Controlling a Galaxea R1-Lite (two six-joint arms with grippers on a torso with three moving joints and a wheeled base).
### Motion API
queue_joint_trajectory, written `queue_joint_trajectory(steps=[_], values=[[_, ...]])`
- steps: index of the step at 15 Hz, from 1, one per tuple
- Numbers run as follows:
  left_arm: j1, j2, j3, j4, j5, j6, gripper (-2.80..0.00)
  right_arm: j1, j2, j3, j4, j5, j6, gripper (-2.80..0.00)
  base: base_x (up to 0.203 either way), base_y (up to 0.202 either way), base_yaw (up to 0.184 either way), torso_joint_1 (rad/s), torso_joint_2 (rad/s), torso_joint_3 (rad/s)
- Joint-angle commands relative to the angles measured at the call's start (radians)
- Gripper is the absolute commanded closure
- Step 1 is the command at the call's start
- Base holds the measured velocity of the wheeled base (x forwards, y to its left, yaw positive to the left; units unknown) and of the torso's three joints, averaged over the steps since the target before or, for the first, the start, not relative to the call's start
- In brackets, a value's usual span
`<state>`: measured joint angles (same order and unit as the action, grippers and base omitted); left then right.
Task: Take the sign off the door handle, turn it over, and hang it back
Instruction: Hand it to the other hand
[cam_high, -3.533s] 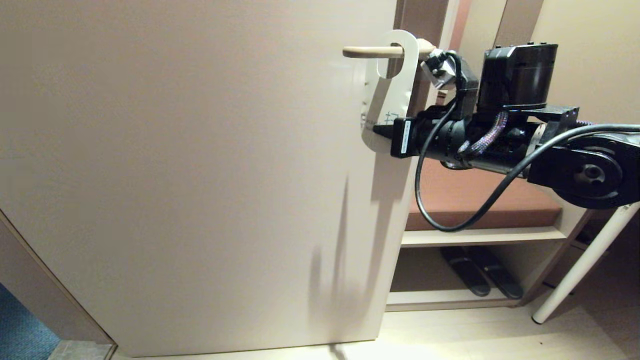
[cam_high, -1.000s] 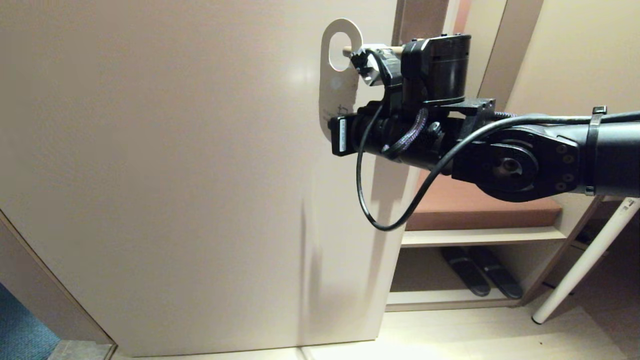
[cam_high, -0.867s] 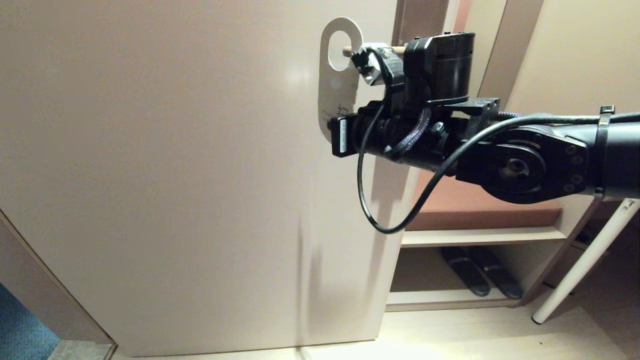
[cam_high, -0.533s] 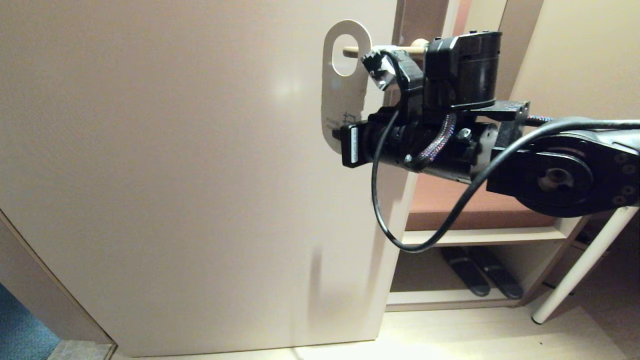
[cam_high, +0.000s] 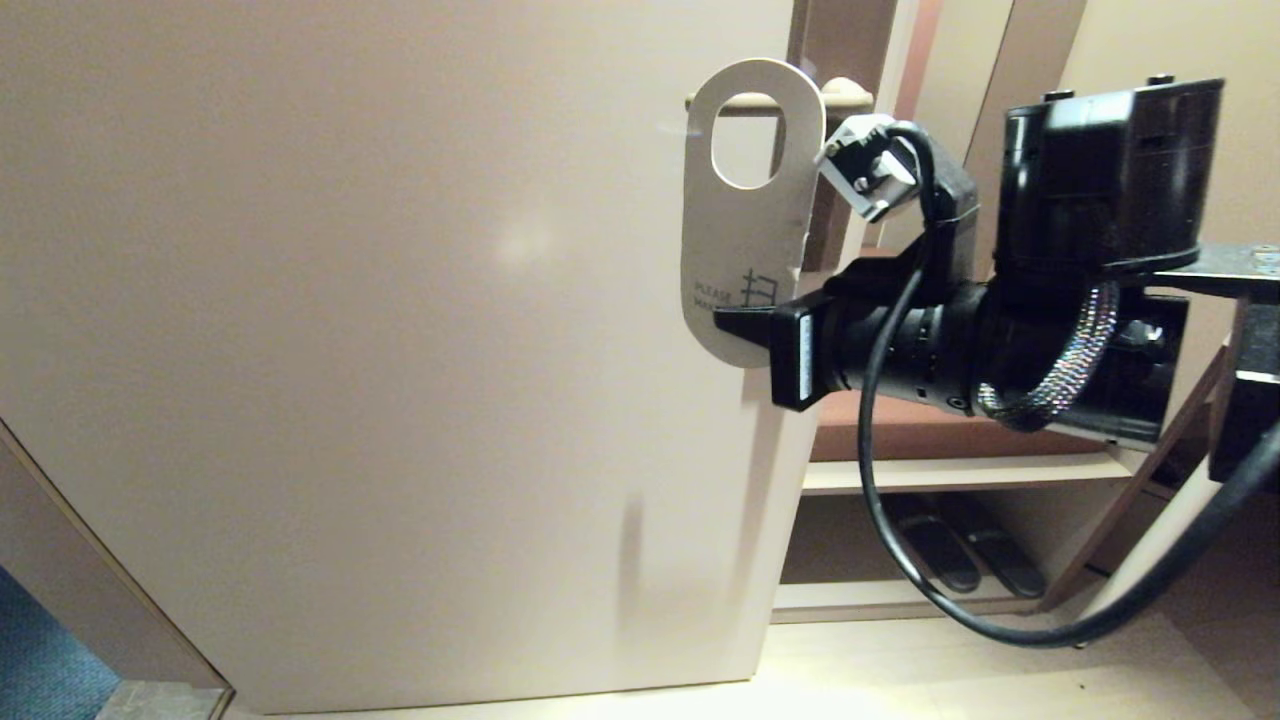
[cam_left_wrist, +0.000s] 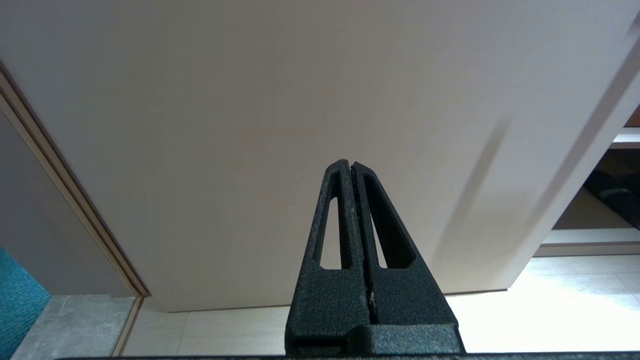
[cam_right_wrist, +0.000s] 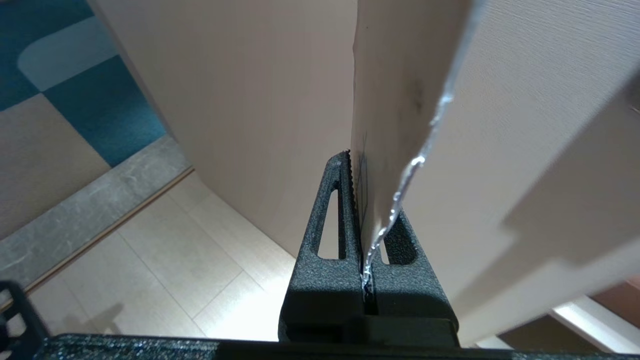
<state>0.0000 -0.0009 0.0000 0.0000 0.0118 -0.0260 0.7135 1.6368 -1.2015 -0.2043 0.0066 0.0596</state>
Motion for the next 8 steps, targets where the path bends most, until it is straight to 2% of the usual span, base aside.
queue_joint_trajectory(steps=[1, 5, 8], values=[[0.000, 0.001, 0.000, 0.000, -0.001, 0.000, 0.00, -0.023, -0.077, 0.045, 0.000, 0.001, 0.002, 0.00, 0.000, 0.000, 0.000, 0.000, 0.00, 0.000], [0.000, 0.001, 0.000, 0.000, -0.001, 0.000, 0.00, -0.136, -0.163, 0.102, 0.044, -0.002, -0.001, 0.00, 0.000, 0.000, 0.000, 0.000, 0.00, 0.000], [0.000, 0.001, 0.000, 0.000, 0.000, 0.000, 0.00, -0.255, -0.223, 0.115, 0.063, -0.006, -0.005, 0.00, 0.000, 0.000, 0.000, 0.000, 0.00, 0.000]])
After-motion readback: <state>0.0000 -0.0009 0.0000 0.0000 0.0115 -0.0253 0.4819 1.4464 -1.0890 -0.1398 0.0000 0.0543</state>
